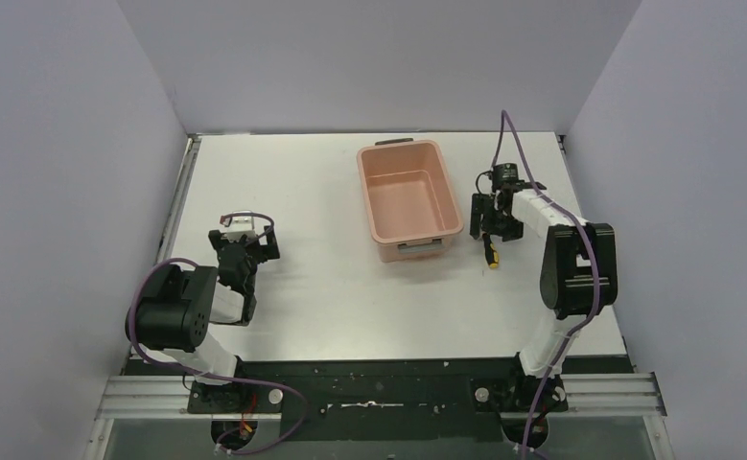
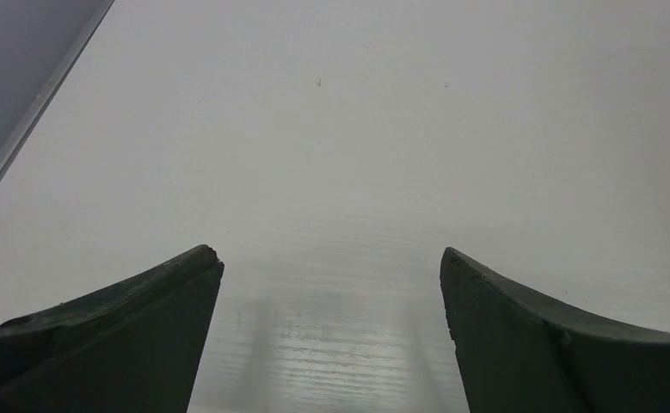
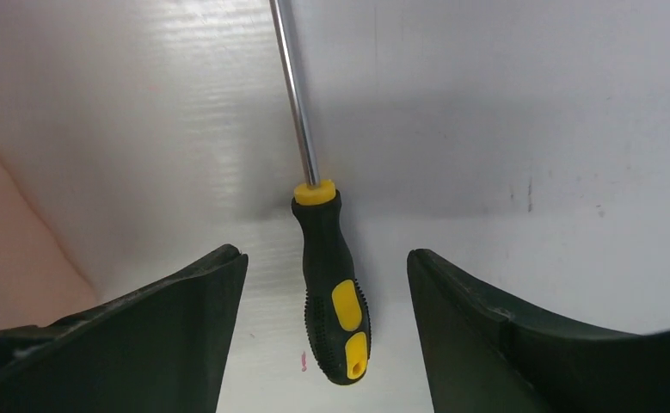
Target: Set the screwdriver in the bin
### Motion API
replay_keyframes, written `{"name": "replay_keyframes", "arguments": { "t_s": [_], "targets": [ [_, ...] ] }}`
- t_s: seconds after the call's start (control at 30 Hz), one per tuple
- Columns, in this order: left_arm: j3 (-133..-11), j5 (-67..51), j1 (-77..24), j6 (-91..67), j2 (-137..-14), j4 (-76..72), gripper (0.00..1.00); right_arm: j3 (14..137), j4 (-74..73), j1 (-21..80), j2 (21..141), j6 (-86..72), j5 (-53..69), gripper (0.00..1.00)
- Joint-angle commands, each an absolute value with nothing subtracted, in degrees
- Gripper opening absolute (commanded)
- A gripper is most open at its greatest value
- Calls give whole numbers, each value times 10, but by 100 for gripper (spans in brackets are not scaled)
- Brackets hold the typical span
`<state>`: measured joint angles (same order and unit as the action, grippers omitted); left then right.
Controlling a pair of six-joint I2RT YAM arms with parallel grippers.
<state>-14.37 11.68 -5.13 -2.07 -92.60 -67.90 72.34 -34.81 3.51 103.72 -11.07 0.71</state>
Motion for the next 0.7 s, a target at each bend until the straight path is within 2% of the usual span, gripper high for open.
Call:
{"name": "replay_keyframes", "arguments": {
  "t_s": [0.0,0.07,0.13,0.2,0.23,0.27,0.4,0.67],
  "targets": [
    [-144,109,-48,-15,-922,-695,97,699,-333,36,1052,-96,-6,67],
    [-144,109,-48,-15,-923,-694,97,689,-327,36,1061,-92,-19,58],
    [-144,109,-48,-14,-922,-695,97,687,-325,37,1070,-89,-24,42],
    [-145,109,-48,-14,-922,-695,97,699,-334,37,1077,-81,-29,19],
    [-144,109,-48,-15,-922,-695,97,709,-341,37,1078,-79,-34,3],
    [-144,109,-48,-14,-922,-694,97,723,-349,36,1076,-76,-37,0],
    [-144,109,-48,-14,-922,-695,97,817,-426,36,1060,-64,-51,0],
    [-145,109,-48,-15,-922,-694,97,1103,-617,37,1064,-63,-57,0]
  ]
}}
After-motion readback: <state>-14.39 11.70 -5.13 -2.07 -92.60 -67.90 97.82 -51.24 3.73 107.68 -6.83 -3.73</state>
